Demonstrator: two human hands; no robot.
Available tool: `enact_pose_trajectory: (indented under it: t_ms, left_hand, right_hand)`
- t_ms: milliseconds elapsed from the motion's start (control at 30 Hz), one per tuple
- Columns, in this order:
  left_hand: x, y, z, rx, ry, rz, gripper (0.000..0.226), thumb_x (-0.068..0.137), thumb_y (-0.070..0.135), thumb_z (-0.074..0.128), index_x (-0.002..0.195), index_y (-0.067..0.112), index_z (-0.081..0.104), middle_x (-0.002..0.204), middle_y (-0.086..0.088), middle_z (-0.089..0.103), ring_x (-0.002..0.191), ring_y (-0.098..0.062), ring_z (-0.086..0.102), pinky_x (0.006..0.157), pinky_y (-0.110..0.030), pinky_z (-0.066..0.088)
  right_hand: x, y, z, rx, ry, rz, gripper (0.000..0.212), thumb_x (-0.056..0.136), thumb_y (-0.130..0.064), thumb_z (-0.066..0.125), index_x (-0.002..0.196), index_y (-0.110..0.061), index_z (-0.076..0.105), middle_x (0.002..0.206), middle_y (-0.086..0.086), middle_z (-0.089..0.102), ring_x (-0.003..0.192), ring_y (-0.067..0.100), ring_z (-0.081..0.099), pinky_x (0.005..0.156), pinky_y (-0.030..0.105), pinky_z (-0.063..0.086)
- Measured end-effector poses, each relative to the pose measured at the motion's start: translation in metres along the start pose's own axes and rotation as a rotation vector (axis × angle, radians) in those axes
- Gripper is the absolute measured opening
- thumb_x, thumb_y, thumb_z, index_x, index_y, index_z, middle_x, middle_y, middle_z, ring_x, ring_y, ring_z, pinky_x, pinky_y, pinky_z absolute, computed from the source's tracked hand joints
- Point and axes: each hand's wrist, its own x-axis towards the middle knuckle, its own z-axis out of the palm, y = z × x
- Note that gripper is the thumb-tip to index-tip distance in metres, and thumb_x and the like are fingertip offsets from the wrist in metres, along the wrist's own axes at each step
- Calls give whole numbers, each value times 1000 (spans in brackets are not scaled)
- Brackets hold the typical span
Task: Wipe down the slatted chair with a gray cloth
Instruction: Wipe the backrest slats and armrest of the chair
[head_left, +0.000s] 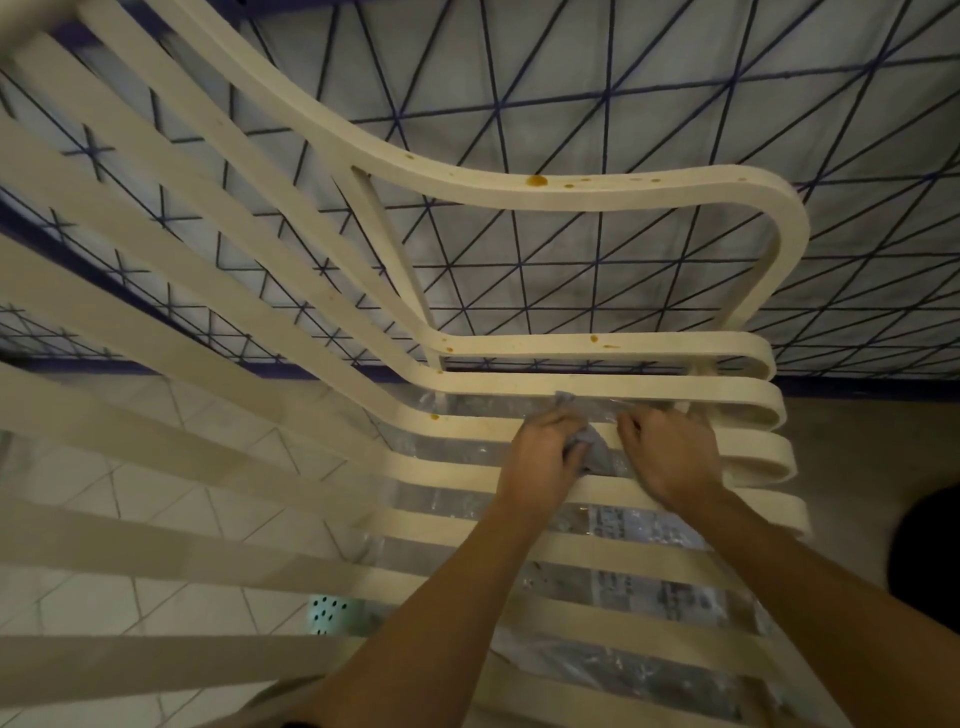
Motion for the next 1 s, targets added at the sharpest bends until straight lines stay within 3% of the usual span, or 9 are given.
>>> enact_pose_trajectory:
  t_ms: [133, 267, 467, 567, 600, 733, 800, 1000]
  left_hand:
    - [-3, -27, -10, -30, -27, 12, 33, 84, -4, 62, 115, 5, 69, 128, -10, 63, 116, -18, 60, 107, -8, 29]
    - [-5, -47, -29, -6, -25, -21, 34, 84, -10, 57, 113, 0, 69, 126, -13, 63, 114, -20, 61, 103, 1, 22]
    - [-10, -44, -32, -18, 75, -178, 32, 87, -8, 56, 115, 1, 68, 126, -12, 63, 114, -15, 59, 101, 2, 22]
    - [-8, -22, -20, -43, 43, -217, 34, 89, -7, 53, 117, 3, 67, 130, -9, 61, 116, -12, 57, 101, 2, 21]
    - [-7, -17, -17, -50, 19, -198, 34, 88, -8, 52, 117, 2, 67, 130, -10, 61, 115, -12, 56, 102, 0, 24]
    - [-7, -15, -20, 9, -81, -43, 40, 92, -3, 48, 128, 9, 61, 140, -4, 54, 128, -20, 50, 109, -32, 35]
    - [-8, -28, -32, 65, -152, 20, 43, 94, -3, 46, 133, 11, 56, 144, -1, 50, 131, -22, 47, 107, -37, 36]
    - [-19, -73, -65, 147, -189, -61, 46, 93, -5, 45, 136, 10, 54, 147, -3, 46, 134, -25, 43, 110, -40, 34]
  right_hand:
    - [2, 3, 5, -11, -15, -9, 37, 100, -32, 34, 77, -23, 62, 66, -2, 61, 60, 18, 57, 73, 34, 48]
    - [2, 4, 7, -33, 3, -14, 37, 99, -31, 35, 73, -22, 60, 61, -3, 58, 55, 18, 54, 70, 33, 48]
    - [3, 0, 6, -74, 7, 7, 40, 100, -32, 34, 68, -23, 56, 56, -3, 54, 51, 18, 52, 71, 33, 48]
    - [3, 0, 6, -83, -6, 13, 39, 100, -33, 32, 69, -24, 55, 57, -4, 53, 51, 16, 52, 71, 33, 49]
    - [3, 0, 6, -82, -5, 14, 39, 100, -32, 32, 69, -23, 55, 57, -3, 53, 52, 17, 52, 69, 32, 47]
    - [2, 0, 6, -85, 4, 6, 42, 101, -32, 31, 67, -22, 54, 57, -1, 55, 53, 19, 54, 70, 33, 46]
    - [3, 1, 7, -93, -1, 5, 41, 101, -31, 32, 67, -22, 53, 57, -1, 54, 53, 20, 54, 69, 33, 46]
    - [1, -2, 4, -94, -2, -13, 38, 100, -28, 35, 66, -21, 52, 56, -1, 52, 54, 22, 54, 68, 34, 46]
